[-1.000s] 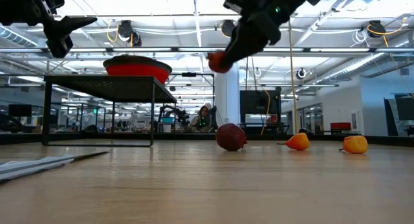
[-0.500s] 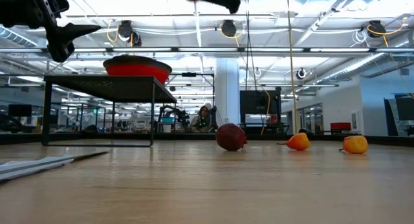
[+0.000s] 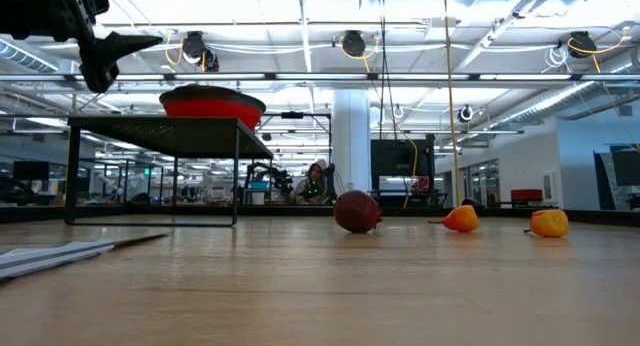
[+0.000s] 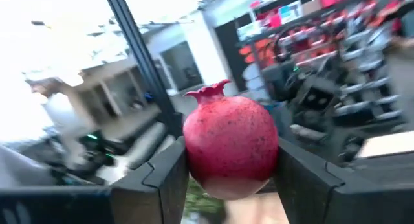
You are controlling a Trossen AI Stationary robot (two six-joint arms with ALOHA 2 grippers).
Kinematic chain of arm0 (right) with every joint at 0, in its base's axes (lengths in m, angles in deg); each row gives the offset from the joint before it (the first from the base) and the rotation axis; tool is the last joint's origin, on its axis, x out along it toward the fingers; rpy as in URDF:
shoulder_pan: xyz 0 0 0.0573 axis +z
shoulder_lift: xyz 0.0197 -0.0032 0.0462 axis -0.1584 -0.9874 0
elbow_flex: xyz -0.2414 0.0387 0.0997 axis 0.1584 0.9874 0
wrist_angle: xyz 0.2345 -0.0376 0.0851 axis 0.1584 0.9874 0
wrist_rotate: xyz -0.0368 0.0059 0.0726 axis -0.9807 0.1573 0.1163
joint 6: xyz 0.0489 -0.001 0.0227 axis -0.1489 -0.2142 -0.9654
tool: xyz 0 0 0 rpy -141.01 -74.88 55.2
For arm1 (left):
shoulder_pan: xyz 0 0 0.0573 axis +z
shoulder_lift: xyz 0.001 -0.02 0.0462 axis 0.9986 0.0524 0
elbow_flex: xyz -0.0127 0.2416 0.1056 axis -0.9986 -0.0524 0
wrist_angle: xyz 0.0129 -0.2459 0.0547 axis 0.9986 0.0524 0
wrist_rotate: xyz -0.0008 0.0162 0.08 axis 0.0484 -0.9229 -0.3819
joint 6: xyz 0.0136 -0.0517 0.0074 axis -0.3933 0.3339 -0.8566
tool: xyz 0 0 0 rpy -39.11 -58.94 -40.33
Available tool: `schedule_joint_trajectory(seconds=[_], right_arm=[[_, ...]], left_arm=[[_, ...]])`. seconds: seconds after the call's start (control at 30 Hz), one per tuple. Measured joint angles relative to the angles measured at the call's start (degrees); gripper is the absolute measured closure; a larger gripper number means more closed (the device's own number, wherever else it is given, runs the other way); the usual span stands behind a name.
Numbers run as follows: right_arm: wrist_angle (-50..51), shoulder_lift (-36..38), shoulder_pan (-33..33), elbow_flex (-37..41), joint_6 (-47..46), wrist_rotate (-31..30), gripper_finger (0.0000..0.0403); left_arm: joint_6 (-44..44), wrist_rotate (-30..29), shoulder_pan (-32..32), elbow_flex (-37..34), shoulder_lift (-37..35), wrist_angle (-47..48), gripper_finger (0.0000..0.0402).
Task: Pick & Place Fruit
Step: Put the pomegranate into the red strainer bowl on the shelf
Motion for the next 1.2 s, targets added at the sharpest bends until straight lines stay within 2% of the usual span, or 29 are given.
schedule_joint_trajectory(seconds=[0.2, 0.47, 0.6, 0.73, 0.87, 1.07, 1.2], right_arm=[[-4.8, 0.0, -1.4, 0.0, -11.2, 7.2, 0.0216], [-11.0, 0.0, -1.5, 0.0, -18.5, 12.3, 0.0215], [-11.3, 0.0, -1.5, 0.0, -18.5, 13.1, 0.0217], [-10.3, 0.0, -1.5, 0.0, -15.4, 13.5, 0.0215], [-4.4, 0.0, -1.5, 0.0, -7.9, 12.7, 0.0214], [4.3, 0.0, -0.9, 0.0, 6.4, 5.0, 0.0217], [9.8, 0.0, 0.2, 0.0, 15.6, -2.3, 0.0212]], left_arm=[[-4.4, -1.3, 0.0, 0.0, 2.9, -7.8, 0.0135], [-7.0, -2.0, 0.0, 0.0, 8.9, -14.5, 0.0135], [-9.1, -2.0, 0.0, 0.4, 12.4, -19.4, 0.0135], [-9.7, -2.0, 0.0, 0.4, 15.7, -25.6, 0.0135], [-7.8, -2.0, 0.0, 0.4, 18.6, -30.4, 0.0135], [-3.5, -1.6, 0.0, 4.2, 23.3, -30.9, 0.0135], [-1.6, -1.5, 0.0, 8.9, 26.9, -29.9, 0.0135]])
